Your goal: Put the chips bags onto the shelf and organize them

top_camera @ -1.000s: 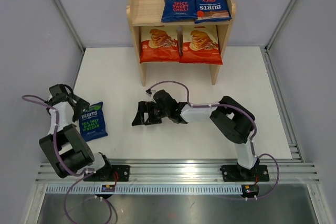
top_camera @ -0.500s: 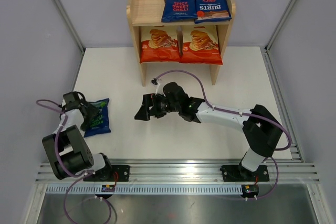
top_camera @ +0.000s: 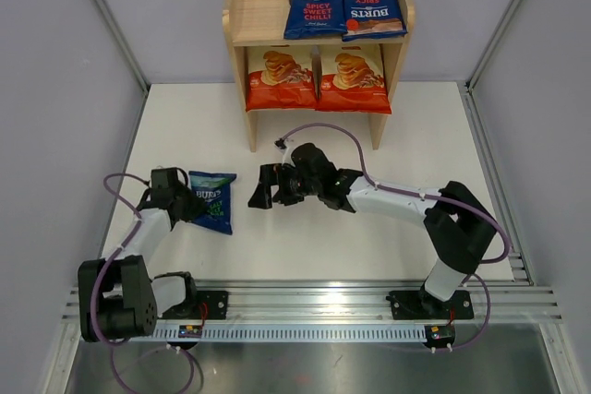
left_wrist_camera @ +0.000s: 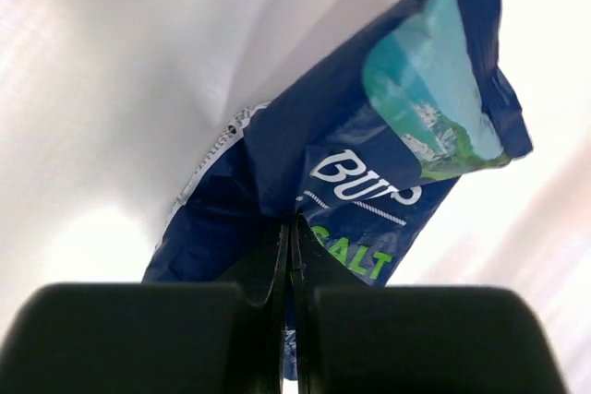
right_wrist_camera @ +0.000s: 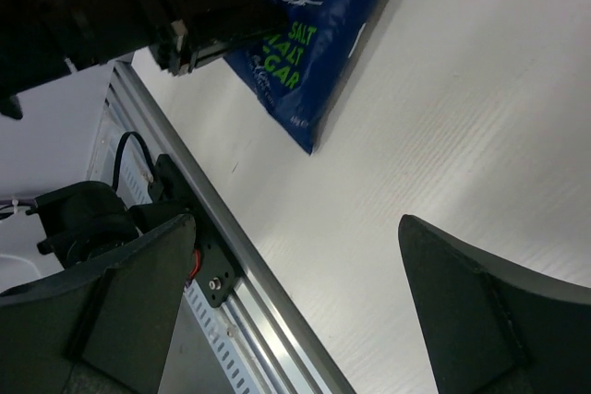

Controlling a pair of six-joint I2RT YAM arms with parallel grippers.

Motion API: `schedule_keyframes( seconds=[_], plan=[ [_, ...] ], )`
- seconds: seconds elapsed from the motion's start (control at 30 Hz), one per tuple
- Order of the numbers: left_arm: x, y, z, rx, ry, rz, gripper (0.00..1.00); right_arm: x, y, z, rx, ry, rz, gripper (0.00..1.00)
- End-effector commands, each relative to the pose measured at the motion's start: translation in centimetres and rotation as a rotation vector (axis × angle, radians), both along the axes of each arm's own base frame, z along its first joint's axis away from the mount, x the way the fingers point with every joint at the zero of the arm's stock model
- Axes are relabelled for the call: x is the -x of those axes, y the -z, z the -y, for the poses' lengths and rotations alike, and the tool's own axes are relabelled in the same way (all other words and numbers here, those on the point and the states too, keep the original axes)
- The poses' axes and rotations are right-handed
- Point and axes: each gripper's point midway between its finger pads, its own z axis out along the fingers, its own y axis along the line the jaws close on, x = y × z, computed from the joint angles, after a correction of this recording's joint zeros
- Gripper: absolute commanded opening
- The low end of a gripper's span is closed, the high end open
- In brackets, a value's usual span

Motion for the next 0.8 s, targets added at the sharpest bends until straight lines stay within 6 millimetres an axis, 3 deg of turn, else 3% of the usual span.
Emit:
schedule_keyframes(
  seconds=[0.0, 0.17, 0.2, 0.27, 0.3, 0.37, 0.4, 0.47, 0.6, 0.67, 0.77],
  plan=[
    [-0.1, -1.8, 2.8, 0.090, 0.038, 0.071, 0.00, -1.5, 1.9, 0.8, 0.033, 0.041, -0.013, 0.99],
    [0.1, -5.2, 4.5, 0.136, 0.067, 0.223, 0.00, -2.2, 3.8, 1.3, 0.008, 0.079, -0.102, 1.00],
    [0.1, -5.7, 5.0, 0.161, 0.069, 0.248, 0.00, -3.1, 3.8, 1.5, -0.026, 0.095, -0.110, 0.99],
    [0.4, -6.6, 5.4, 0.180, 0.080, 0.291, 0.00, -3.2, 5.3, 1.8, -0.059, 0.124, -0.190, 0.99],
    [0.6, -7.1, 5.9, 0.201, 0.099, 0.308, 0.00, -3.6, 4.2, 1.2, -0.142, 0.094, -0.175, 0.99],
    [0.9, -7.8, 6.3, 0.210, 0.118, 0.334, 0.00, -3.1, 4.8, 1.3, -0.203, 0.083, -0.207, 1.00],
    [1.2, -7.9, 6.5, 0.219, 0.128, 0.336, 0.00, -2.9, 3.1, 0.7, -0.285, 0.038, -0.154, 1.00],
    [1.5, -9.0, 6.8, 0.227, 0.144, 0.374, 0.00, -2.4, 2.4, 0.7, -0.334, 0.017, -0.144, 1.00],
    [2.1, -10.7, 7.9, 0.265, 0.189, 0.413, 0.00, -1.4, -1.3, 0.6, -0.457, -0.069, -0.038, 0.99],
    [2.1, -11.9, 8.2, 0.277, 0.200, 0.439, 0.00, -1.2, -2.3, 0.6, -0.480, -0.088, -0.007, 1.00],
    [2.7, -13.1, 10.2, 0.311, 0.268, 0.453, 0.00, -1.2, -3.7, 0.6, -0.519, -0.105, 0.030, 0.99]
  ],
)
